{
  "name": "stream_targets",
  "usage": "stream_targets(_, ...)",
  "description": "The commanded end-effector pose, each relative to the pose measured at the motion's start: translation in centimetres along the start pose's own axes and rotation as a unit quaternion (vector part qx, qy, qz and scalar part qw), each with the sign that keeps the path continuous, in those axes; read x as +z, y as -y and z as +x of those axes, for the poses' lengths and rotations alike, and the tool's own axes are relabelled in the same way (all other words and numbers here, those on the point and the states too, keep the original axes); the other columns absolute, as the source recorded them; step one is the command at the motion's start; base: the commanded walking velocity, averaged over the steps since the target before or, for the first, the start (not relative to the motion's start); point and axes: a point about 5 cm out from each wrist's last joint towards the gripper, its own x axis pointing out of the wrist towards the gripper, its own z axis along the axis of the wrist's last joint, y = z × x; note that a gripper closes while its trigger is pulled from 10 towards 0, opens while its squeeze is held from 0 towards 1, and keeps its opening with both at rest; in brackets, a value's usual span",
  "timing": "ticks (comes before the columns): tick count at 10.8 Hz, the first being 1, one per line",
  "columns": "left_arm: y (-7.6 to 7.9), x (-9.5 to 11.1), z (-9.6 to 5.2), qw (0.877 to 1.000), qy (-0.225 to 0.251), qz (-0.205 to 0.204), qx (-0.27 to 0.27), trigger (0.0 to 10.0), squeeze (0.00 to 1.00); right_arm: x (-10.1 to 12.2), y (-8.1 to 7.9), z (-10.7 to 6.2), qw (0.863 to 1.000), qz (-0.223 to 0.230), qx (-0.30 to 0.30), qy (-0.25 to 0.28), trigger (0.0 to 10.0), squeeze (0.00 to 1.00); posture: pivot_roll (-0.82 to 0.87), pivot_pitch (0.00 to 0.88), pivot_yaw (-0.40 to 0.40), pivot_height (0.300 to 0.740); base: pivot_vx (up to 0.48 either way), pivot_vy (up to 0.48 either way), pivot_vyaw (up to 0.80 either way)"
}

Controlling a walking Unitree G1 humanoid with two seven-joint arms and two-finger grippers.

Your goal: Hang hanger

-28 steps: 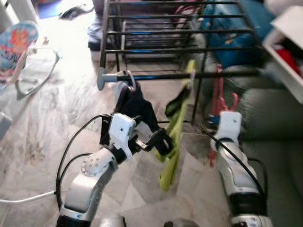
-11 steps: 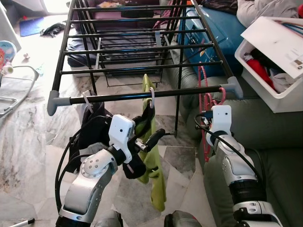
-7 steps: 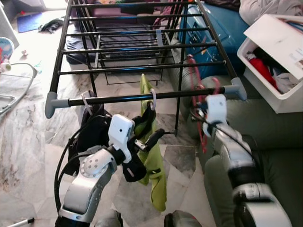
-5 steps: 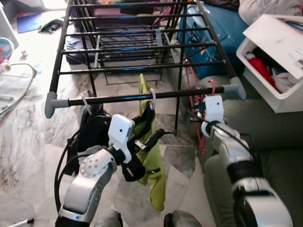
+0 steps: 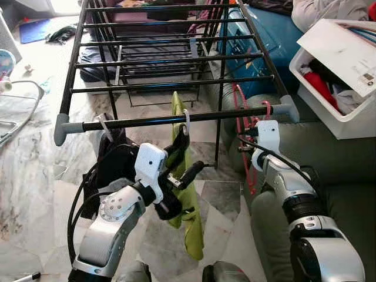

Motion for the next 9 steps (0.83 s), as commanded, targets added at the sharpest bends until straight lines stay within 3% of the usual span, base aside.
stream_targets(1,0.2,0.1,0.0,1.0,-0.003,0.006,-0.003,10.0,0.0,-1.9,0.0,0.0,0.999,0.009,0.004,-0.041,10.0,0.53,0.01,0.086,-0.019,0.74,0.0,0.0,0.0)
stream_targets(2,0.2,0.1,0.0,1.0,-0.004,0.006,-0.003,10.0,0.0,-2.0,0.0,0.0,0.999,0.011,0.004,-0.038,10.0,1.0,0.01,0.083,-0.019,0.74,0.0,0.0,0.0)
stream_targets(5,0.4,-0.1,0.0,1.0,-0.006,0.006,-0.001,10.0,0.0,-2.0,0.0,-0.1,1.0,-0.001,0.005,-0.031,10.0,1.0,0.01,0.082,-0.02,0.74,0.0,0.0,0.0)
stream_targets(7,0.2,-0.1,0.0,1.0,-0.006,0.007,0.0,10.0,0.0,-1.6,-0.1,-0.6,0.999,-0.044,-0.002,0.005,10.0,1.0,0.01,0.082,-0.021,0.74,0.0,0.0,0.0)
stream_targets(9,0.4,-0.3,0.0,1.0,-0.01,0.005,-0.002,10.0,0.0,-1.8,-0.6,-1.9,0.998,-0.048,-0.009,0.041,10.0,1.0,0.01,0.084,-0.02,0.74,0.0,0.0,0.0)
